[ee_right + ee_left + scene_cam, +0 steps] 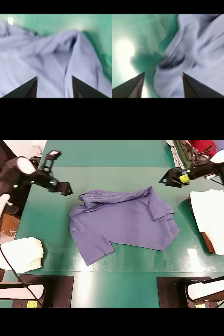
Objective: Fold the shirts.
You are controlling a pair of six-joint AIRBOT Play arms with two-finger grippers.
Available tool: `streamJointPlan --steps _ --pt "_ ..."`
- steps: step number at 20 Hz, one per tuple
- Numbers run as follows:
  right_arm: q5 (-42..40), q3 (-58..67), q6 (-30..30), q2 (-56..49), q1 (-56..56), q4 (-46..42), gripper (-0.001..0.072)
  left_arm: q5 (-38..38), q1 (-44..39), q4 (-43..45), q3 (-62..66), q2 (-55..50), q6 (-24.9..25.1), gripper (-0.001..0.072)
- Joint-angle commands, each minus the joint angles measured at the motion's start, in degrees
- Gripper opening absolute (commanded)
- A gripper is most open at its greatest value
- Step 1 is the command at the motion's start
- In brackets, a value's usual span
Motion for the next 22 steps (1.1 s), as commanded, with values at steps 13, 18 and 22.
streamJointPlan --steps 13,18,22 --pt "3.5 -38.1 -6.3 31.8 -2.4 3.4 0.0446 -1.1 14.9 -23.3 -40.1 10.3 5.0 0.0553" --pt "2.1 -40.5 -6.3 34.8 -2.4 3.5 0.0445 3.7 11.4 -23.4 -41.0 10.3 6.4 0.0553" --pt "1.3 -43.6 -5.6 37.1 -2.4 2.7 0.0446 7.9 4.8 -23.5 -41.0 10.3 5.9 0.0363"
